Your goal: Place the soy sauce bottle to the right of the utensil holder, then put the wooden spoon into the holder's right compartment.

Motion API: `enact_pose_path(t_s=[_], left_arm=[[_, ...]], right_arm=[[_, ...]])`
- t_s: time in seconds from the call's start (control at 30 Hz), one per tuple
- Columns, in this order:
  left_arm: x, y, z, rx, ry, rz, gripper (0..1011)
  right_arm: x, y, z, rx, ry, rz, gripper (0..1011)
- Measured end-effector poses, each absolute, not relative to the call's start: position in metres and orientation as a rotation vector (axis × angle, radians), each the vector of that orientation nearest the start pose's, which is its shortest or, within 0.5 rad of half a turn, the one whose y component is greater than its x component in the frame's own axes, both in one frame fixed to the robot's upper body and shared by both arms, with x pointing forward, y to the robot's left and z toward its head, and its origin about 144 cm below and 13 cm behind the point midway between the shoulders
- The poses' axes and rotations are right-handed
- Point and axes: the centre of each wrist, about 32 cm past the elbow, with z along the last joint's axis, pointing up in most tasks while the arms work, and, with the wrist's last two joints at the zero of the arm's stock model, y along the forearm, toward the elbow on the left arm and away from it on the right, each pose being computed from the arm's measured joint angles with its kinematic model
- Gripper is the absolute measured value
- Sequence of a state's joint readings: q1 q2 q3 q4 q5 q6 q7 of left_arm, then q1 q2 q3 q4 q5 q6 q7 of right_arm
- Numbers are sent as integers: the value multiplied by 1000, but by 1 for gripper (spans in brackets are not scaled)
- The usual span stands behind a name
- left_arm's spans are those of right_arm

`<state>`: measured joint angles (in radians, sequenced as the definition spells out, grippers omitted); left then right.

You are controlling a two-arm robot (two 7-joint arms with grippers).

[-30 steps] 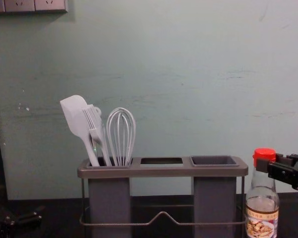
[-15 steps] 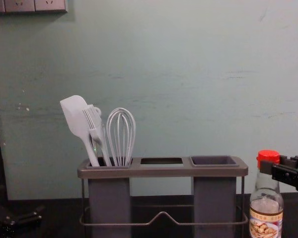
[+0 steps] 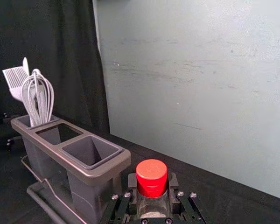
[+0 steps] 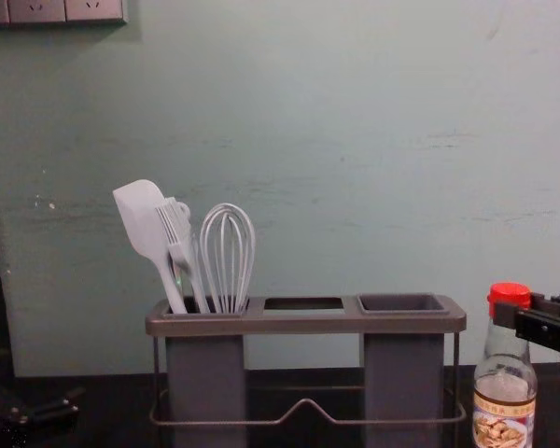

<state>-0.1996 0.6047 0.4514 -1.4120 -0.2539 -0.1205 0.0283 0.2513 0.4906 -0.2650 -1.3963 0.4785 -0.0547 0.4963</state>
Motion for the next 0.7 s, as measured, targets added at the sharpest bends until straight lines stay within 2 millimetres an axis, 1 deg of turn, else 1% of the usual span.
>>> enact_pose_path(t_s=[0.37,0.47,0.5,0.57,0.6,0.67,0.7], left_arm=[[489,310,1140,304,-285,1248,1005],[489,310,1140,304,-285,1248,1005],[489,310,1140,304,-285,1248,1005],[489,310,1140,304,-285,1248,1005],[489,310,1140,305,-285,1248,1005],[489,310,1140,304,-285,1248,1005],[489,310,1140,304,-285,1248,1005]], right_arm=[[519,-320,1178,-30,-50,-926,384],[519,-320,1178,-31,-50,-925,418],[519,-320,1178,-31,-50,-925,470],[519,-320,1178,-31,-50,-925,517],[519,-320,1178,-31,-50,-925,577],[519,-320,1178,-31,-50,-925,609],[519,-320,1178,-32,-50,-925,654]])
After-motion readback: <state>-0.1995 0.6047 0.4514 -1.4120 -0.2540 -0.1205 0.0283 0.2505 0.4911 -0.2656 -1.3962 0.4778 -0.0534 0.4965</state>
